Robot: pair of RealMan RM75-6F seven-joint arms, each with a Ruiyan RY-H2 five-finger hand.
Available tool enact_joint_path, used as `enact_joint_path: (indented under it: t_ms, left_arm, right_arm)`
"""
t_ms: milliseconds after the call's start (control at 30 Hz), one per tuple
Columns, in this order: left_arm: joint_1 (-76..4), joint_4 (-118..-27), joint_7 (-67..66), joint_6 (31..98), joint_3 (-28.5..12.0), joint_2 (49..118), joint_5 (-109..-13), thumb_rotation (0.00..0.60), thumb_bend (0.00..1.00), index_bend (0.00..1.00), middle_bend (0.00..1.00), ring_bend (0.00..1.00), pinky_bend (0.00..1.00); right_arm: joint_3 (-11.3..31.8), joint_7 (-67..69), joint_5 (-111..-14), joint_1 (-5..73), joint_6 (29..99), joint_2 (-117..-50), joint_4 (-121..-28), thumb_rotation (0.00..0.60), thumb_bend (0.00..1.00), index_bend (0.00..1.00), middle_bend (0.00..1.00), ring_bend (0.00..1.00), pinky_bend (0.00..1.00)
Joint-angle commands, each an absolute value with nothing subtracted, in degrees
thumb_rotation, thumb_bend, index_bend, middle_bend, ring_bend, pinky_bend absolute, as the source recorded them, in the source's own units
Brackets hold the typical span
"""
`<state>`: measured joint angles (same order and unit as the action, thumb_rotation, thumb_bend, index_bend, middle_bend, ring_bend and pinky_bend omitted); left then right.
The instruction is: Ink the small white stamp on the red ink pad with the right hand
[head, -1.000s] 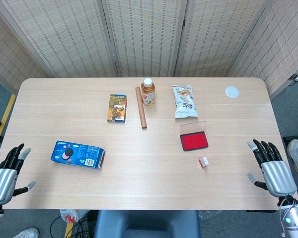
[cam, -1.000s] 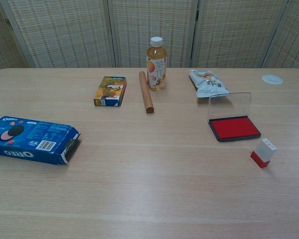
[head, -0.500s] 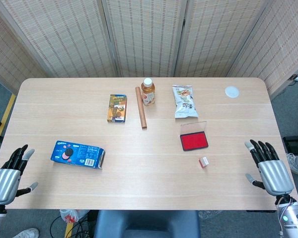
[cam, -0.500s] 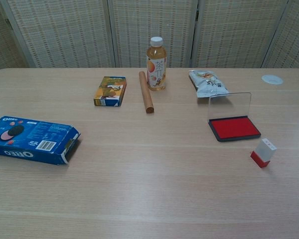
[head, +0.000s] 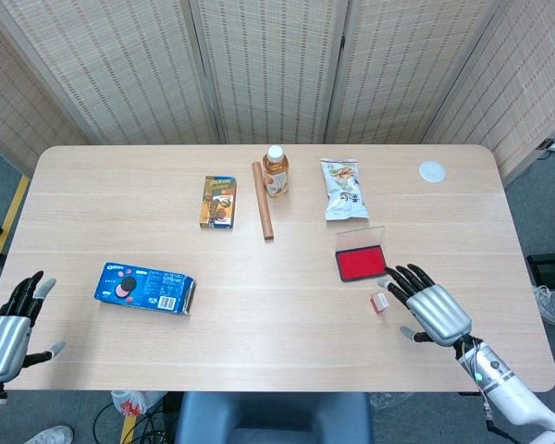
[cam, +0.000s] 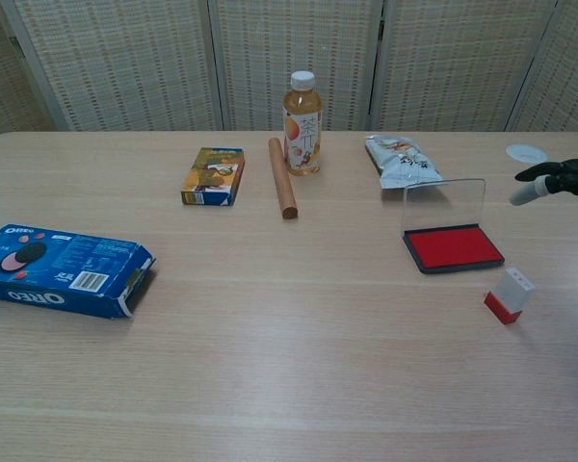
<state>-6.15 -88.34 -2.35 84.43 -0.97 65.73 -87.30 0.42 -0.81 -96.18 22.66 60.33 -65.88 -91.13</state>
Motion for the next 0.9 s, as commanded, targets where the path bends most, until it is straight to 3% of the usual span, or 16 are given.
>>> enact_joint_path:
  t_ms: [33, 500, 900]
  left_arm:
    - [-6.1, -88.3, -2.6, 84.0, -1.5, 65.8, -85.8, 0.6, 0.11, 0.07, 0.0, 0.0, 0.35]
    - [-5.6, -87.7, -4.6, 85.1, -1.2, 66.9, -86.9, 0.6, 0.11, 0.08, 0.0, 0.0, 0.35]
    - [-5.9, -88.1, -3.0, 84.2, -1.1, 66.1, -86.9, 0.6, 0.11, 0.09, 0.0, 0.0, 0.35]
  right_arm:
    - [1.1, -1.1, -95.3, 26.4, 56.1, -65.3, -91.3, 0.6, 0.24, 0.12, 0.0, 0.0, 0.0]
    - [0.5, -2.2, -90.9, 29.7, 51.1, -68.7, -85.1, 0.6, 0.24, 0.15, 0.0, 0.0, 0.0]
    - [-0.3, -3.9, -88.8, 30.4, 50.4, -72.9, -80.7, 0.6, 0.25, 0.24, 0.0, 0.0, 0.0]
